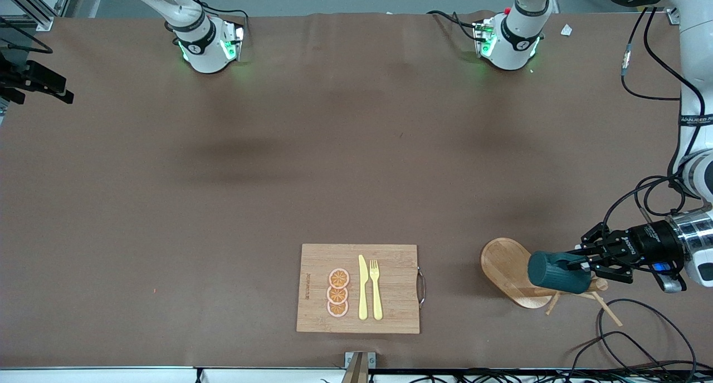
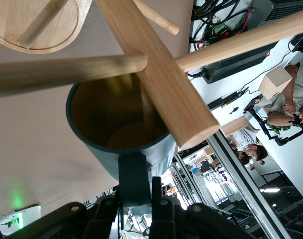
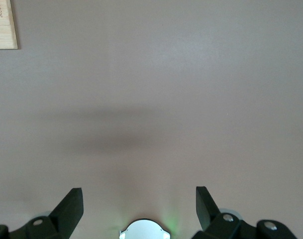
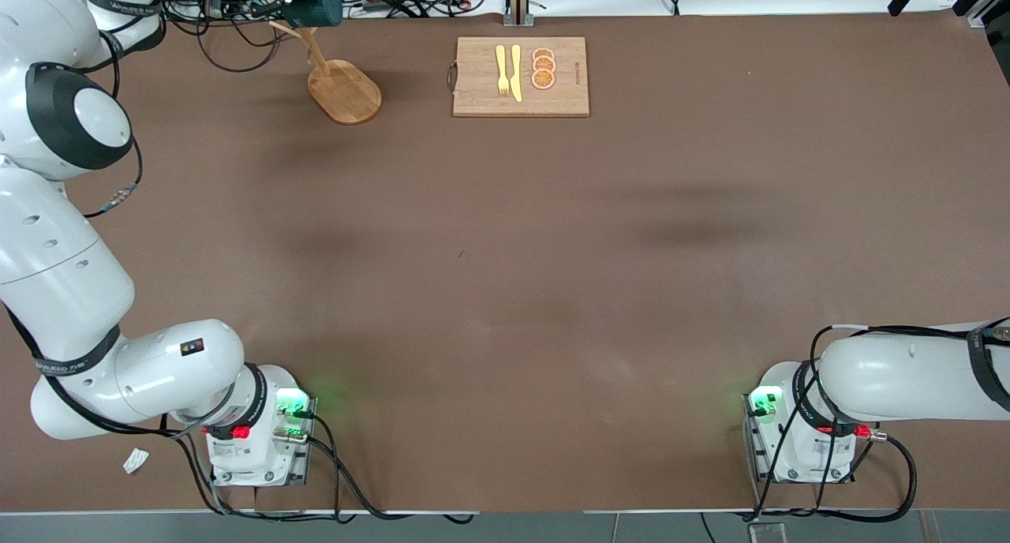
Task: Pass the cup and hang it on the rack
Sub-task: 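Tilt the mug and hook its handle onto a rack peg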
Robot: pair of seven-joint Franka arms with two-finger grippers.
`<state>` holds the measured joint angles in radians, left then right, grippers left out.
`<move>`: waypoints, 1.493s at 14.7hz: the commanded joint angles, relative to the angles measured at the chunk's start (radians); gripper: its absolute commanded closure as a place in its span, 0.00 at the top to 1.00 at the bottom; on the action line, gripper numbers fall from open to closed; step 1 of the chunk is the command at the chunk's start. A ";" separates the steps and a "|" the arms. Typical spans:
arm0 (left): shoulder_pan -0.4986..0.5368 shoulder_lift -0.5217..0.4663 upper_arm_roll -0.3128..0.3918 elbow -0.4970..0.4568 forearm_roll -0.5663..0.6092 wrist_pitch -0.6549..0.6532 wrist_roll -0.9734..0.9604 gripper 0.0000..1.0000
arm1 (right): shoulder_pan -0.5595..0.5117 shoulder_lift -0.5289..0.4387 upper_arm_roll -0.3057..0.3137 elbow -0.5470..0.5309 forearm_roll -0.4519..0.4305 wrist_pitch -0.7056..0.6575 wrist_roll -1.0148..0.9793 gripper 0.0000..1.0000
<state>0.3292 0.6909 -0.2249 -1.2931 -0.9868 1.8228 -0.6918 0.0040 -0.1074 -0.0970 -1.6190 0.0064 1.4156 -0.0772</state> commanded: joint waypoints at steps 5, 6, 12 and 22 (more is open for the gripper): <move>0.004 0.010 -0.002 0.015 -0.026 -0.016 0.015 0.46 | -0.007 -0.025 0.011 -0.021 -0.013 0.005 -0.012 1.00; 0.004 0.010 -0.002 0.015 -0.026 -0.016 0.015 0.57 | -0.009 -0.025 0.011 -0.022 -0.013 0.003 -0.012 1.00; -0.009 -0.004 -0.014 0.020 -0.021 -0.013 0.015 1.00 | -0.010 -0.025 0.008 -0.022 -0.014 0.008 -0.013 1.00; -0.209 -0.177 -0.020 0.015 0.540 -0.013 0.015 1.00 | -0.007 -0.025 0.010 -0.022 -0.016 0.019 -0.013 1.00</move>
<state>0.1470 0.5628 -0.2503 -1.2576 -0.5612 1.8138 -0.6885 0.0040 -0.1074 -0.0954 -1.6190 0.0047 1.4230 -0.0810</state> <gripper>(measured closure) 0.000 0.000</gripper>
